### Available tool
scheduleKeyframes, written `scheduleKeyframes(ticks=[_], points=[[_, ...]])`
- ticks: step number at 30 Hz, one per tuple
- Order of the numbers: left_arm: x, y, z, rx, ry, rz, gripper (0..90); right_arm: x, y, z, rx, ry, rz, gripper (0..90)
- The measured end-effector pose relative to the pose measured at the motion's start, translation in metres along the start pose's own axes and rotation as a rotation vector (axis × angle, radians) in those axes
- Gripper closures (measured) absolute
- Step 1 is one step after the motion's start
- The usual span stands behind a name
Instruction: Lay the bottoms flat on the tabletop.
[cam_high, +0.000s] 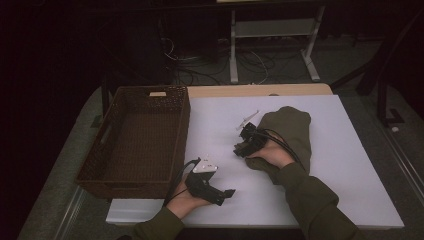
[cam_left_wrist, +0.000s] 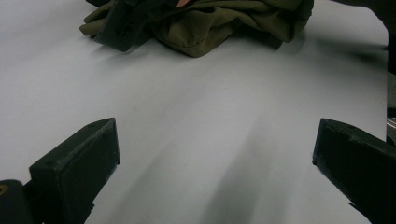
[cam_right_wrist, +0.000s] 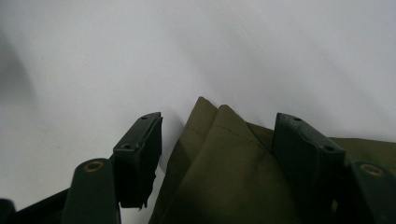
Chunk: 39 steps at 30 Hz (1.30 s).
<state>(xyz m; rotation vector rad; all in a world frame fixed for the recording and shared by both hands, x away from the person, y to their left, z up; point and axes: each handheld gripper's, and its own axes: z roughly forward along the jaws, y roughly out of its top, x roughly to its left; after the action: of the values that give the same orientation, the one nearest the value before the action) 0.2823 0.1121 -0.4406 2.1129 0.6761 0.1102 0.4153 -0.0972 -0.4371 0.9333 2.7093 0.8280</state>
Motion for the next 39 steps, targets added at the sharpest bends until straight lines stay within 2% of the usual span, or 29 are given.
scheduleKeyframes(ticks=[6, 12, 18, 20, 26, 31, 34, 39], points=[[0.000, 0.000, 0.000, -0.001, 0.000, -0.003, 0.0, -0.001, -0.001, -0.001, -0.012, -0.025, 0.006, 43.7], [0.001, 0.000, 0.000, -0.003, 0.001, -0.006, 0.0, -0.006, -0.003, -0.003, -0.033, -0.035, 0.052, 54.1], [0.001, -0.001, 0.000, 0.000, 0.000, -0.006, 0.0, -0.014, -0.004, -0.007, -0.063, 0.008, 0.121, 65.1], [0.001, -0.001, 0.000, 0.000, 0.003, -0.004, 0.0, -0.016, -0.003, -0.009, -0.082, 0.031, 0.141, 71.9], [0.001, 0.000, 0.000, 0.004, 0.002, -0.003, 0.0, -0.015, -0.002, -0.014, -0.099, 0.022, 0.128, 80.1], [0.001, -0.001, 0.000, 0.001, 0.001, -0.005, 0.0, -0.013, -0.002, -0.022, -0.136, 0.014, 0.101, 82.3], [0.002, -0.001, -0.001, 0.001, 0.002, -0.005, 0.0, -0.013, -0.002, -0.030, -0.167, 0.019, 0.094, 82.5], [0.003, -0.001, -0.002, -0.002, 0.005, -0.012, 0.0, -0.017, -0.008, -0.047, -0.248, 0.046, 0.120, 82.4]])
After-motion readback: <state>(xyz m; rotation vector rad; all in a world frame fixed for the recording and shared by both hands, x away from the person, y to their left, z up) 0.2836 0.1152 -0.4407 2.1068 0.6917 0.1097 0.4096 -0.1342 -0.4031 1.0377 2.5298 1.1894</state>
